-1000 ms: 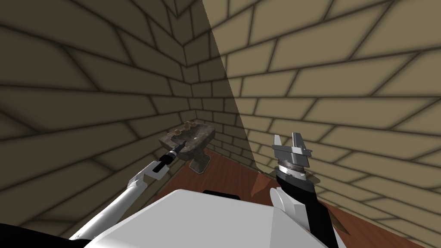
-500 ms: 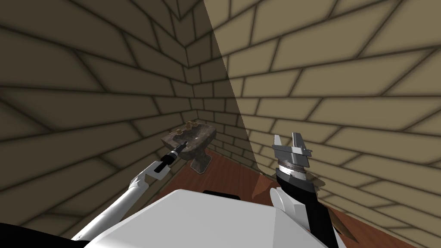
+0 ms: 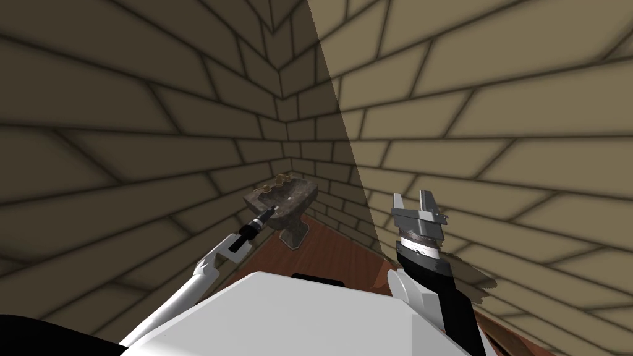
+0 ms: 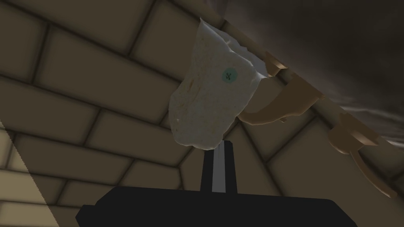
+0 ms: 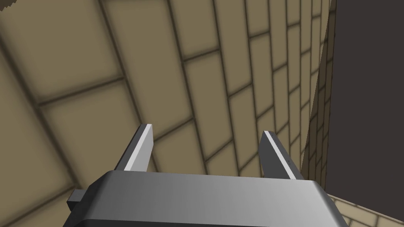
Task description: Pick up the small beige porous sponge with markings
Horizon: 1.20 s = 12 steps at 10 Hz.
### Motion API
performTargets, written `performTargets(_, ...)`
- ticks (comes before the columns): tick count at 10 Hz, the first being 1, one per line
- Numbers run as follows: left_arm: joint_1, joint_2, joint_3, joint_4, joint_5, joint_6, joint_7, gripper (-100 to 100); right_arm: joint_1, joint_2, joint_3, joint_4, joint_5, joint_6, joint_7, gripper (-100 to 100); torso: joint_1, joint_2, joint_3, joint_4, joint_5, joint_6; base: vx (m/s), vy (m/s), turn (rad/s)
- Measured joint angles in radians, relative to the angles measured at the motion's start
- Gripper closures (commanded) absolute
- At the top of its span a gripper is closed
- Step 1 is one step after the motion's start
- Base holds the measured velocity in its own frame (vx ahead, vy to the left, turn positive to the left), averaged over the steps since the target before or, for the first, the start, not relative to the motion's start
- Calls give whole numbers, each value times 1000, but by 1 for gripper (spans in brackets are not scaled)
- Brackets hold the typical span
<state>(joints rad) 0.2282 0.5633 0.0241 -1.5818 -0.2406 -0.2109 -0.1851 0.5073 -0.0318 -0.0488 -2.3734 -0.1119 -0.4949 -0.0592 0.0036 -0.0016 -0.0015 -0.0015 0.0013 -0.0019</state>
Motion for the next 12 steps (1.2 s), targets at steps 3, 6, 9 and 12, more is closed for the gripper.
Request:
performTargets(3, 23, -31, -47, -83, -20, 36, -19, 100, 0, 0, 0, 0, 0, 0, 0, 0, 0, -1, -1, 0, 0, 1, 46, 49, 122)
performTargets(6, 33, -25, -42, -107, -22, 40, -12, -100, 0, 0, 0, 0, 0, 0, 0, 0, -1, 2, 1, 1, 0, 1, 5, 47, -21)
performTargets(9, 63, -10, -21, -167, -38, 38, 9, -100, 0, 0, 0, 0, 0, 0, 0, 0, 2, 2, 1, 1, 0, 1, 1, 82, -42)
performTargets(12, 97, 1, -3, -221, -60, 32, 17, -100, 0, 0, 0, 0, 0, 0, 0, 0, 0, 3, 2, 1, 0, 1, -11, 60, -61)
